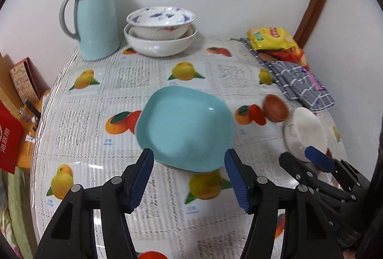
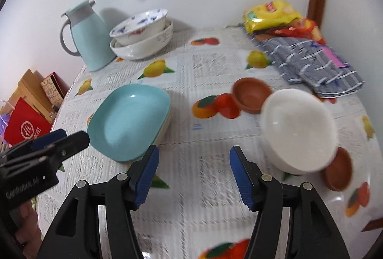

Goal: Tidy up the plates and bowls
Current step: 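Move each gripper toward its own small brown clay bowl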

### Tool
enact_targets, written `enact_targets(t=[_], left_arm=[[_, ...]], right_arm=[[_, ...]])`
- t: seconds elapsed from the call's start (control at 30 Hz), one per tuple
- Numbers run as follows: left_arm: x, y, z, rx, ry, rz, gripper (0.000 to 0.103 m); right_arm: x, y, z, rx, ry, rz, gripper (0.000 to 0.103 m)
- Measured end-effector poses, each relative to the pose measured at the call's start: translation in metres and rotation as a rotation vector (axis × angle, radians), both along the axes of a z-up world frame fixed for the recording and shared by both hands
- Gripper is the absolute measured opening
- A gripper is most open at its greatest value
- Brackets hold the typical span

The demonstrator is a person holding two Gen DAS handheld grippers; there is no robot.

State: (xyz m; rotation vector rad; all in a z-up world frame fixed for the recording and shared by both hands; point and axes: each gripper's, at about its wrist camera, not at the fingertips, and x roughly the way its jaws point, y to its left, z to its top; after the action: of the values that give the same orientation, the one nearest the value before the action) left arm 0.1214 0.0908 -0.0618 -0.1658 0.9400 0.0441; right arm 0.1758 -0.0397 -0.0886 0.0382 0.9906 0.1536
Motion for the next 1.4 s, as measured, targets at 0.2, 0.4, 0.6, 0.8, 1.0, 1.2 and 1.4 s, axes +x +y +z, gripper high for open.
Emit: enact_targets(t=[0.2,0.4,0.6,0.8,1.0,1.2,1.4], left_arm=[[-0.013,-0.024,0.016,0.004,-0.043,-0.032,0.059],[-0.024,-0.052,0.024,0.021,-0.083,-0.054,0.059],[-0.025,-0.075,0.029,-0.001,-0.097,-0.081,0.059],[-0.017,-0.091,0.025,-0.023,-0.070,-0.115,0.059],[-0.003,-0.096,0.012,-0.050,-0.048,-0.117,0.059],[0.015,-0.101,0.001,-0.048,-0.031,-0.131,0.059],[0.036,-0.103,-0.008,-0.028,-0.008,-0.135,0.060]], right_arm=[[-0.035,-0.029,0.029,-0.024,-0.060,-0.039,0.071],[-0.061,-0.077,0.044,0.029,-0.050,-0.140,0.072],[-0.078,-0.115,0.051,-0.071,-0.046,-0.217,0.072],[-0.085,-0.151,0.045,0.005,-0.005,-0.253,0.072],[-0.088,-0.172,0.032,-0.035,-0.001,-0.278,0.072],[-0.079,-0.190,0.015,-0.037,0.018,-0.316,0.072],[-0.063,-0.203,-0.001,-0.037,0.029,-0.342,0.071]])
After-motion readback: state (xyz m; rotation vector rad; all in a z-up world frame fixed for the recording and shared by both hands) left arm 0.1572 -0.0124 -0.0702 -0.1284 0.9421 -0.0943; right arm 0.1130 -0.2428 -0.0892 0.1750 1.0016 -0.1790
